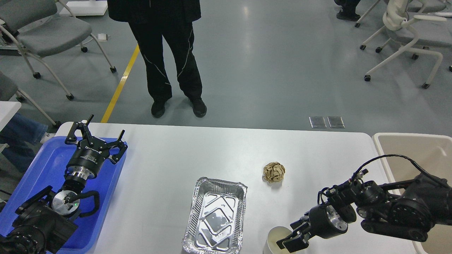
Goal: Tidy desktop
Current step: 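Close the right gripper on the rim of the paper cup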
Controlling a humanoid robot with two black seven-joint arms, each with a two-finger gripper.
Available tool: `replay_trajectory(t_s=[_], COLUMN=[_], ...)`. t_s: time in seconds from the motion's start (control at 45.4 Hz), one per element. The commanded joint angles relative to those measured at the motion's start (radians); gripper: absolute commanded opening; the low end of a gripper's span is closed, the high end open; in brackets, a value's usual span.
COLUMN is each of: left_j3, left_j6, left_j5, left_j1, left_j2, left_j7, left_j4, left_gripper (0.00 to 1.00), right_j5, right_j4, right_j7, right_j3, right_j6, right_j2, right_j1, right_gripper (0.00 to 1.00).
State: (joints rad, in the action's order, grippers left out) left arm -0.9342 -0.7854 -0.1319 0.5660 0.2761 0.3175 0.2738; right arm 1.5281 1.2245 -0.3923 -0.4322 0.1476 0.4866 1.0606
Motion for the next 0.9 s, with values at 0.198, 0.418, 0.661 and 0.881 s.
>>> replay_trajectory(t_s=[0.198,0.418,0.661,0.881], left_j3=[0.000,0.000,0.000,0.000], left_j6=[0.000,0.000,0.000,0.000], left_j5=[0.000,0.000,0.000,0.000], left_j1=[0.000,0.000,0.000,0.000], left_j2=[0.000,0.000,0.000,0.000], left_j7=[0.000,0.000,0.000,0.000], left_j4=[0.001,0.001,-0.001,0.001], left_gripper=[1.00,1.00,1.00,1.00], right_j5=[0.063,0.060,0.052,0.018], right_j4=[-0.037,-0.036,-0.028,-0.026], right_j7=[-0.033,-0.091,-0.129,-0.129], right_j3=[-0.022,-0.020,-0.014,0.006], right_j6=[-0.106,-0.106,-0.106,-0.105], right_j2=[0.001,0.009,0.030,0.078], right_j1=[0.004,0.009,0.022,0.058], right_gripper=[0.00,0.00,0.00,0.00])
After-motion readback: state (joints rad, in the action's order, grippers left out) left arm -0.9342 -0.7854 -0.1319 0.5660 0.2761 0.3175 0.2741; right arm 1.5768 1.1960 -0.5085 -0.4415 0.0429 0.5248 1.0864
